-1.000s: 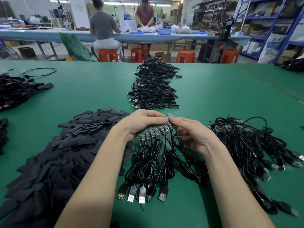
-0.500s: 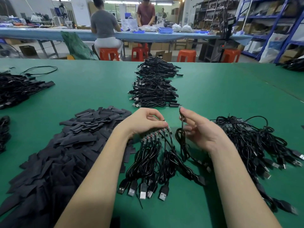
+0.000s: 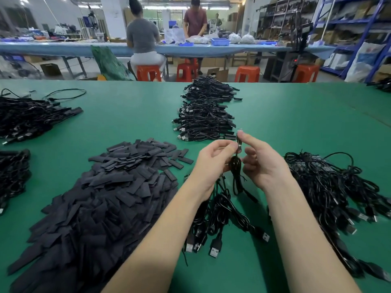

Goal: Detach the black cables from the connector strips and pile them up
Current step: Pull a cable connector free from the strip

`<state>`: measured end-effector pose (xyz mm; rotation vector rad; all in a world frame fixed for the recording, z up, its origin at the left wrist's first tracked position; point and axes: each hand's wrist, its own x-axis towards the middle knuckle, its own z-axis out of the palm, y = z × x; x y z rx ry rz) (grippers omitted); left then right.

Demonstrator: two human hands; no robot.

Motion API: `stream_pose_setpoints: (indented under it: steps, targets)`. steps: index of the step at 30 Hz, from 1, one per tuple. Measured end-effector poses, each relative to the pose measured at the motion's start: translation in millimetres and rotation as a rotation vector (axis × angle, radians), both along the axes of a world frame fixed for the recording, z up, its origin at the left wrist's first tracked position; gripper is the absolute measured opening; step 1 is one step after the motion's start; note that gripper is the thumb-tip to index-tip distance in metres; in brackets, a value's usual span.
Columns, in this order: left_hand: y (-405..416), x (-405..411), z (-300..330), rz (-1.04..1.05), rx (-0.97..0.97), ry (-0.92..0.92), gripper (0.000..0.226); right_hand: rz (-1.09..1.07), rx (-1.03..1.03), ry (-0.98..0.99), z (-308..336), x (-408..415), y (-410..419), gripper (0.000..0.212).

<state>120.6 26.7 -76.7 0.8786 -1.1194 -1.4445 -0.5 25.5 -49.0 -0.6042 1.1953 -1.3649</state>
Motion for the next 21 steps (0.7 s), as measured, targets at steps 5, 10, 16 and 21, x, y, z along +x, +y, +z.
stream_pose_setpoints:
  steps: [5,10,16,21]
  targets:
    - [-1,0,-5,0.015,-0.003,0.015,0.011,0.056,-0.053,0.125,-1,-2,2,0.026]
    - [0,2,-7,0.02,-0.018,-0.035,0.008,0.125,-0.047,0.291,0,-11,4,0.012]
    - [0,2,-8,0.023,0.011,-0.058,0.002,0.054,-0.075,0.574,15,-25,10,0.031]
    - [-4,2,-13,0.013,0.048,0.017,0.005,0.034,-0.247,0.969,34,-1,9,0.011]
